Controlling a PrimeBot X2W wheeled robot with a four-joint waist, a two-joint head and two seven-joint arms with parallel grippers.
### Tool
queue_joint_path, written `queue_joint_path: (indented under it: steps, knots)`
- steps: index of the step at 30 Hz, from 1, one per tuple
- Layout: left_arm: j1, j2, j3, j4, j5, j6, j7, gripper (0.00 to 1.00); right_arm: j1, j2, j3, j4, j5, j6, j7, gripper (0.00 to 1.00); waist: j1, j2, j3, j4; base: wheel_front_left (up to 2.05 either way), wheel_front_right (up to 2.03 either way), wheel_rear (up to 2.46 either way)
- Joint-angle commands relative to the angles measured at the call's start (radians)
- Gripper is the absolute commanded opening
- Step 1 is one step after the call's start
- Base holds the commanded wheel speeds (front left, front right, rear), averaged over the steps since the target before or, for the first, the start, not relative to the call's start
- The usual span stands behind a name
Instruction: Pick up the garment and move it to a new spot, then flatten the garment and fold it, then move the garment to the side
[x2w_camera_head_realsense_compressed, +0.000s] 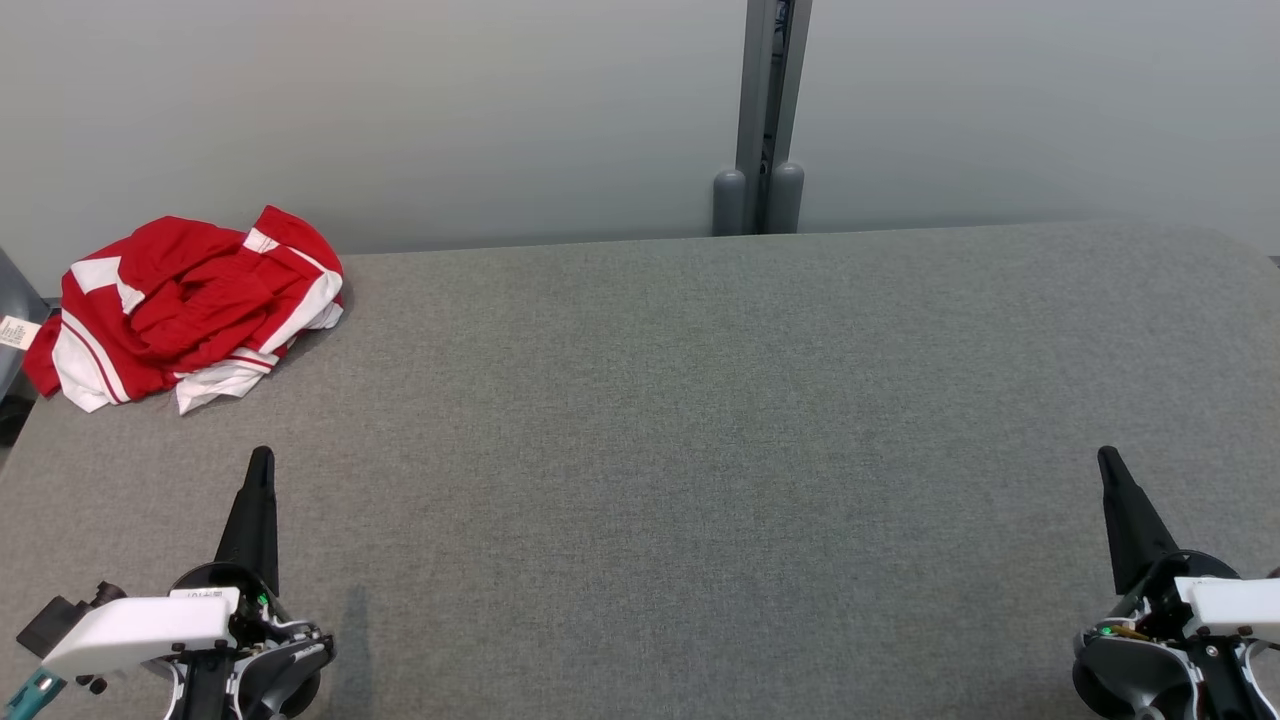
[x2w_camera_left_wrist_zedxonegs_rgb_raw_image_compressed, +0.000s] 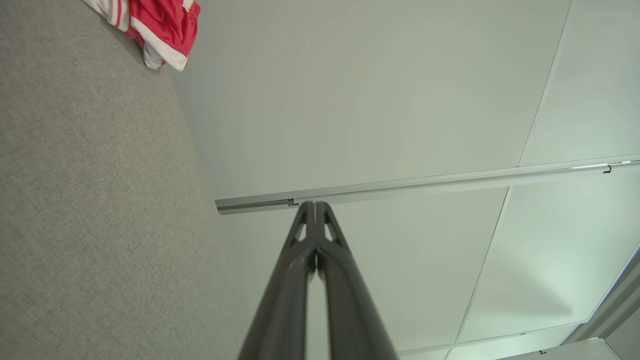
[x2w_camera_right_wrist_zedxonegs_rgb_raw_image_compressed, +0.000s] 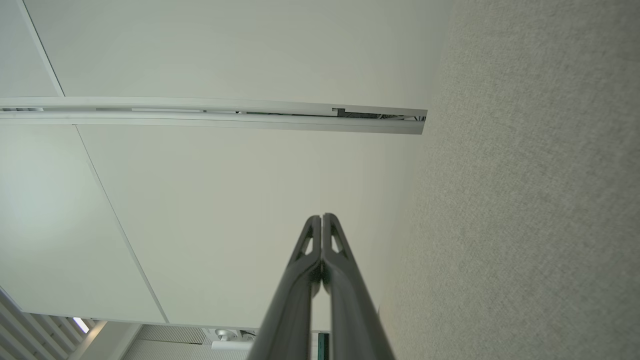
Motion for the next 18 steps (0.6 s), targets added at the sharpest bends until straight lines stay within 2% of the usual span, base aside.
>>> queue_joint_path:
  steps: [1, 18]
  knots:
    - [-0.009, 0.005, 0.002, -0.003, -0.001, -0.004, 0.003, 0.0, -0.004, -0.008, -0.001, 0.002, 0.003, 0.001, 0.003, 0.0, 0.0, 0.0, 0.0, 0.0, 0.0, 0.0, 0.0]
    - [-0.009, 0.005, 0.002, -0.003, -0.001, -0.004, 0.003, 0.0, -0.004, -0.008, -0.001, 0.002, 0.003, 0.001, 0.003, 0.0, 0.0, 0.0, 0.0, 0.0, 0.0, 0.0, 0.0]
